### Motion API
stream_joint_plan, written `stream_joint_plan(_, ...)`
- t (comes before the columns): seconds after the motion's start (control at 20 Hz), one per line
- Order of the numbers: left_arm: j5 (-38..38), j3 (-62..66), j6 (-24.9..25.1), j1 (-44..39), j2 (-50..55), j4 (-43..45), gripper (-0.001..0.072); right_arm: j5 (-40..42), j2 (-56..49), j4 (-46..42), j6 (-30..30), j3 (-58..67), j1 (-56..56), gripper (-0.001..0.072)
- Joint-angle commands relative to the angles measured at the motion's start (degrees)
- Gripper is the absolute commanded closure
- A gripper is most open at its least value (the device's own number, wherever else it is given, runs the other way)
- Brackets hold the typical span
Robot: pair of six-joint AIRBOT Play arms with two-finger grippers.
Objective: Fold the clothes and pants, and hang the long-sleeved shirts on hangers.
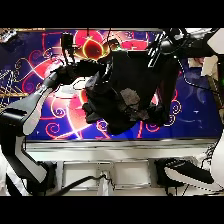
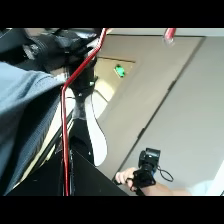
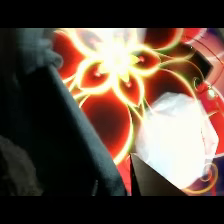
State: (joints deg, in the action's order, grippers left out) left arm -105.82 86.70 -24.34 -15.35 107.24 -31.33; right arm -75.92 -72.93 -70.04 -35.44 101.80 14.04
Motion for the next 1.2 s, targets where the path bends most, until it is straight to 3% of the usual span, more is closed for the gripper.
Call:
stream_joint_plan(0.0,-0.26,0.07,0.28,-0.07,-0.07,-0.57,0.0682,0.42,-0.44,0.63,0.68,-0.07,-0.20,0.0684)
stream_joint_plan(0.05,-0.24,0.07,0.28,-0.07,-0.04,-1.09,0.0592,0.44,-0.33,0.66,1.14,0.00,-0.20,0.0684)
stream_joint_plan(0.1,-0.22,0.07,0.26,-0.07,-0.04,-2.23,0.0427,0.35,-0.31,0.63,1.70,0.00,-0.20,0.0685)
stream_joint_plan(0.15,-0.24,0.07,0.26,-0.07,-0.04,-3.98,0.0323,0.26,-0.28,0.66,1.75,0.00,-0.20,0.0685)
stream_joint_plan(0.35,2.10,0.07,0.31,0.44,-0.04,-18.21,0.0056,0.28,-0.17,1.16,1.77,-0.02,0.00,0.0685)
stream_joint_plan(0.4,5.05,0.07,0.33,0.79,-0.04,-21.77,0.0033,0.31,-0.15,1.60,1.95,-0.02,0.00,0.0685)
stream_joint_plan(0.6,20.11,0.07,0.35,1.92,-0.07,-28.87,0.0033,0.07,0.44,2.75,1.92,0.00,0.00,0.0686)
stream_joint_plan(0.75,26.47,0.13,0.50,1.92,-0.26,-33.07,0.0034,-0.07,1.36,2.80,1.88,-0.02,0.00,0.0686)
stream_joint_plan(0.85,30.23,0.13,3.39,2.51,-1.22,-33.83,0.0057,-0.28,2.05,2.82,1.68,-0.02,0.00,0.0686)
stream_joint_plan(0.95,34.71,0.33,6.16,4.11,-3.74,-33.35,0.0205,-1.44,2.80,3.37,1.66,-0.02,-0.02,0.0686)
stream_joint_plan(1.0,37.07,0.83,6.82,5.44,-5.35,-31.52,0.0231,-1.97,3.08,3.78,1.64,0.00,-0.02,0.0686)
stream_joint_plan(1.1,43.25,2.95,6.78,9.38,-9.44,-21.59,0.0255,-2.91,3.63,4.39,1.62,-0.02,0.00,0.0686)
stream_joint_plan(1.15,47.08,3.91,6.73,11.80,-12.13,-14.67,0.0351,-2.95,3.98,4.48,1.60,-0.02,-0.02,0.0686)
